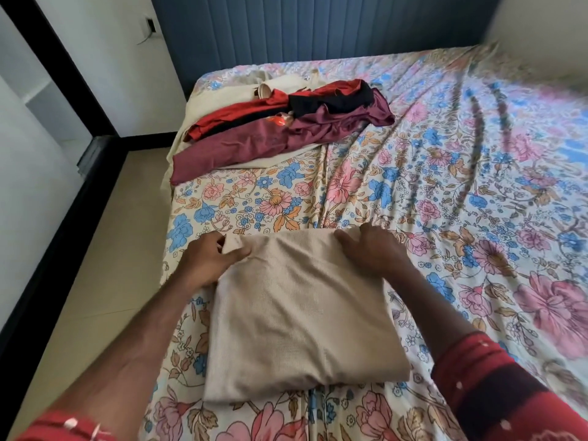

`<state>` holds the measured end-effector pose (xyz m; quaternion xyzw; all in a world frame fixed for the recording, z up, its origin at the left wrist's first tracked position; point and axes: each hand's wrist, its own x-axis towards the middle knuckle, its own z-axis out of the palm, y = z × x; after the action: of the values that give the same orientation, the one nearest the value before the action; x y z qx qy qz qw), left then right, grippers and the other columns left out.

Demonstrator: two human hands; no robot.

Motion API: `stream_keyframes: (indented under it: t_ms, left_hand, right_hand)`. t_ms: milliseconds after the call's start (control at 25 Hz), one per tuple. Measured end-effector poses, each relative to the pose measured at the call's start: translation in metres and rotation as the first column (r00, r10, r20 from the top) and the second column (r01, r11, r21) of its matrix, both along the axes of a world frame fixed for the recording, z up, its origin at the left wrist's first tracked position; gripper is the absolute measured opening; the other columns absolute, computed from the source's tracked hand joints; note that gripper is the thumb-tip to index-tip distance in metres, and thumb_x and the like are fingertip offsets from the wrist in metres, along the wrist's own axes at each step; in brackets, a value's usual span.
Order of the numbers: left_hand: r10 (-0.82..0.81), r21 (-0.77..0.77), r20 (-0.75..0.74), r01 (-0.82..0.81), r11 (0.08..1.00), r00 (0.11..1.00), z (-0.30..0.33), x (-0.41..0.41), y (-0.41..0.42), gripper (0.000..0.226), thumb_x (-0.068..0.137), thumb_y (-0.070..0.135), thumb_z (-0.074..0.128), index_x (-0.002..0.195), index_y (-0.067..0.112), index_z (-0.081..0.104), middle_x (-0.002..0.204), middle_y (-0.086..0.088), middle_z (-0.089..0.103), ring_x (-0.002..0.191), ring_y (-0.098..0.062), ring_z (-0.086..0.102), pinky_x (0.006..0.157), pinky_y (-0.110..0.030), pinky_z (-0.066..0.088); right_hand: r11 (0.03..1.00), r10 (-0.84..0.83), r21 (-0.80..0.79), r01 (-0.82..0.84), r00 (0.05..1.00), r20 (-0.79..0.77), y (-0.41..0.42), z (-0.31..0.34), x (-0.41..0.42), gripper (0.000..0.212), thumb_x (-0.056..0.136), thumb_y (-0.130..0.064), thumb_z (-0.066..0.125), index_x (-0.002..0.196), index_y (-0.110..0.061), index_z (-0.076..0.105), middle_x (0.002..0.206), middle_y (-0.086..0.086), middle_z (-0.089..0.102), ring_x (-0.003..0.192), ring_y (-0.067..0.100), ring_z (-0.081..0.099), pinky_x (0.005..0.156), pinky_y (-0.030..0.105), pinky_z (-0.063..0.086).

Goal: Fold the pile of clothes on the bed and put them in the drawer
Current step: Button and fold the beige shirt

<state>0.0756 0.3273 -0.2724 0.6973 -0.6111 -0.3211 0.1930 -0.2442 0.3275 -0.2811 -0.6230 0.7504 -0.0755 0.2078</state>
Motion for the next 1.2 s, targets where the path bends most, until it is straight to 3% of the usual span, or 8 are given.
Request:
stream_keyframes:
  t_ms: [160,360,560,680,800,920,1040,1200]
  left_hand:
    - [-0.104,0.315,-0.125,0.139,0.939,0.987,0.030,0.009,-0.001,0.039,0.082,0.028,0.085,0.114,0.021,0.065,0.107,-0.001,0.073,0.097,-0.026,0.071,0.084,-0.050,0.061]
    - [-0.119,-0.060,-0.371,0.104,0.993,0.921,0.074,-0.014,-0.001,0.029,0.087,0.008,0.078,0.105,0.029,0.068,0.108,0.003,0.074,0.102,-0.016,0.071,0.095,-0.041,0.058]
    - [-0.203,-0.426,-0.448,-0.009,0.904,0.871,0.143,-0.029,-0.027,0.035,0.081,0.007,0.078,0.109,0.027,0.075,0.104,0.002,0.076,0.102,-0.021,0.069,0.089,-0.035,0.057]
    - [-0.109,-0.321,-0.561,-0.094,0.943,0.821,0.132,-0.017,-0.022,0.032,0.087,-0.009,0.064,0.105,0.016,0.071,0.110,-0.010,0.071,0.101,-0.027,0.066,0.083,-0.034,0.057]
    - [-0.021,-0.195,-0.379,-0.058,0.979,0.925,0.068,0.008,0.013,0.039,0.090,-0.013,0.059,0.086,0.023,0.071,0.112,-0.012,0.069,0.100,-0.025,0.065,0.079,-0.031,0.053]
    - [0.023,-0.052,-0.116,-0.029,0.998,0.993,0.009,0.041,0.060,0.050,0.085,-0.015,0.058,0.069,0.031,0.072,0.105,-0.001,0.069,0.101,-0.024,0.064,0.083,-0.031,0.052]
    - [0.149,-0.062,-0.106,-0.156,0.986,0.983,-0.014,0.058,0.085,0.053,0.081,-0.020,0.054,0.072,0.029,0.074,0.096,0.010,0.067,0.090,-0.027,0.069,0.074,-0.042,0.061]
    - [0.331,-0.133,-0.061,-0.336,0.932,0.942,-0.009,0.050,0.129,0.033,0.087,-0.005,0.059,0.096,0.026,0.061,0.098,-0.003,0.069,0.082,-0.025,0.067,0.074,-0.043,0.059]
  right_hand:
    - [0.987,0.053,0.090,-0.134,0.796,0.603,0.006,0.019,-0.020,0.033,0.087,-0.028,0.081,0.104,-0.001,0.074,0.102,0.015,0.077,0.097,0.036,0.074,0.087,0.049,0.062]
    - [0.968,0.129,-0.199,0.153,0.375,0.918,0.033,0.064,-0.038,0.023,0.086,-0.009,0.075,0.102,0.006,0.071,0.092,0.019,0.077,0.083,0.034,0.075,0.075,0.043,0.062]
    - [0.832,0.439,-0.531,0.162,0.395,0.807,0.062,0.156,-0.045,0.024,0.075,-0.004,0.083,0.097,-0.004,0.074,0.092,0.014,0.075,0.084,0.031,0.071,0.076,0.047,0.061]
    - [0.762,0.579,-0.637,-0.117,0.563,0.589,0.100,0.151,-0.023,0.027,0.076,-0.003,0.085,0.096,-0.018,0.075,0.090,-0.010,0.077,0.075,0.008,0.072,0.059,0.022,0.056]
    - [0.729,0.653,-0.550,-0.407,0.654,0.381,0.142,0.080,0.021,0.029,0.080,-0.020,0.082,0.108,-0.021,0.077,0.096,-0.019,0.072,0.080,0.005,0.071,0.062,0.021,0.056]
    - [0.630,0.774,-0.343,-0.696,0.596,0.212,0.190,0.014,0.064,0.047,0.073,-0.018,0.064,0.118,-0.028,0.075,0.096,-0.009,0.066,0.085,0.013,0.066,0.071,0.025,0.050]
    - [0.546,0.831,-0.246,-0.801,0.555,0.036,0.209,0.000,0.084,0.049,0.078,-0.023,0.066,0.126,-0.032,0.071,0.097,-0.009,0.064,0.085,0.013,0.063,0.074,0.022,0.042]
    - [0.497,0.845,-0.007,-0.868,0.482,0.232,0.176,0.050,0.090,0.045,0.093,-0.052,0.067,0.129,-0.025,0.067,0.099,-0.005,0.072,0.080,0.007,0.067,0.073,0.024,0.055]
